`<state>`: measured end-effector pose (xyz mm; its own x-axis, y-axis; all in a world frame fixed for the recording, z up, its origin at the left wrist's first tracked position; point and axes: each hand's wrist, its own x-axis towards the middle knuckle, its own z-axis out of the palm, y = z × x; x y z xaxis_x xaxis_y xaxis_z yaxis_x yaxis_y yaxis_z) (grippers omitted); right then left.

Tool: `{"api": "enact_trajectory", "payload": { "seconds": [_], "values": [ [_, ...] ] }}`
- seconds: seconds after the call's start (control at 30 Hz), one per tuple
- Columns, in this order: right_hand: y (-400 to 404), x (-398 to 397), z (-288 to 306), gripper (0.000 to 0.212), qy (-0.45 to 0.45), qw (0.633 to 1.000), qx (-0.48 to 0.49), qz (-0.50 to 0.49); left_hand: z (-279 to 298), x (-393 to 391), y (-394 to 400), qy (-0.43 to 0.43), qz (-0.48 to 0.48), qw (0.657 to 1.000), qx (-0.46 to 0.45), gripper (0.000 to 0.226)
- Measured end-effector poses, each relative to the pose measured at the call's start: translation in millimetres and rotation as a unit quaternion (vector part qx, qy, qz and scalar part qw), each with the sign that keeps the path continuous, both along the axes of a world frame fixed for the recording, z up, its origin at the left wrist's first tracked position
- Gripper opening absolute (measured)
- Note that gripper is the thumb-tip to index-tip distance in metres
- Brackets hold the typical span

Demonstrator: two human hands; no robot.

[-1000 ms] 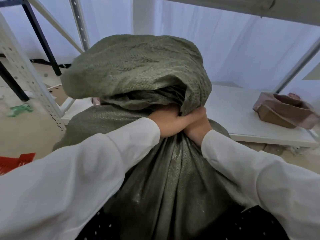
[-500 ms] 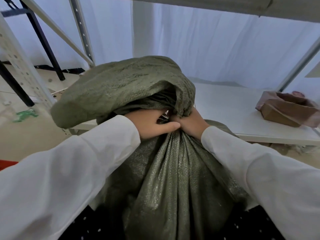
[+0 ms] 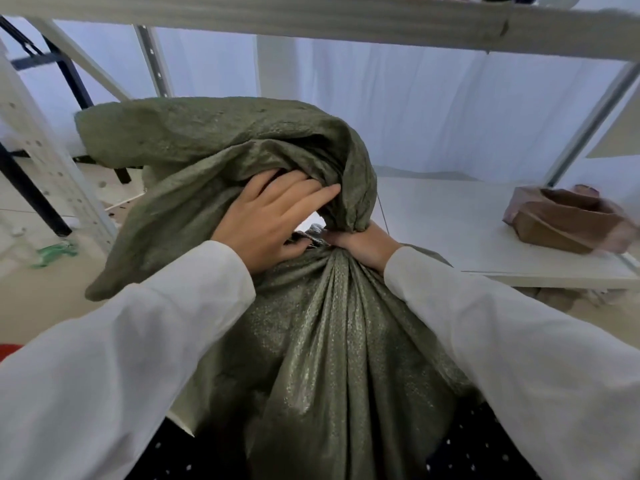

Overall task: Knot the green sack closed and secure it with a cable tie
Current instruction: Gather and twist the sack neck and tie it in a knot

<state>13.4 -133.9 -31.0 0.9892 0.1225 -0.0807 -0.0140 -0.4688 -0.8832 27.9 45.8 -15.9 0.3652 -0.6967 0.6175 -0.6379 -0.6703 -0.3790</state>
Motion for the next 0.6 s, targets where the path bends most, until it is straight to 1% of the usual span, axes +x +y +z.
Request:
{"api": "enact_trajectory", "payload": {
  "seconds": [0.07,0.13,0.17,0.27,0.3,0.33,0.47,0.53,0.6],
  "values": [
    [1,1,2,0.045,0.006,0.999,-0.038,0.020,-5,4,-5,-0.043,0.029,0.998,0.032,0.067],
    [-1,3,2,0.046,0.021,0.996,-0.067,0.051,-11,8,-12,-0.073,0.047,0.996,0.031,0.068],
    [-2,2,4,0.041,0.032,0.995,-0.072,0.063,-12,9,-15,-0.080,0.045,0.995,0.023,0.068],
    [-3,-2,12,0.018,0.053,0.992,-0.070,0.090,-13,9,-23,-0.088,0.032,0.996,0.013,0.066],
    [-5,-2,12,0.012,0.057,0.992,-0.067,0.096,-13,9,-25,-0.089,0.029,0.996,0.013,0.065],
    [-6,-2,13,0.011,0.061,0.990,-0.066,0.105,-13,8,-26,-0.088,0.028,0.996,0.015,0.066],
    [-3,-1,12,0.019,0.058,0.986,-0.085,0.134,-12,3,-23,-0.089,0.017,0.995,0.033,0.070],
    [-2,-1,10,0.026,0.049,0.986,-0.082,0.138,-11,2,-18,-0.093,0.007,0.994,0.058,0.073],
    [-1,-1,12,0.030,0.045,0.986,-0.076,0.139,-11,2,-13,-0.095,0.018,0.992,0.086,0.078]
  ]
}}
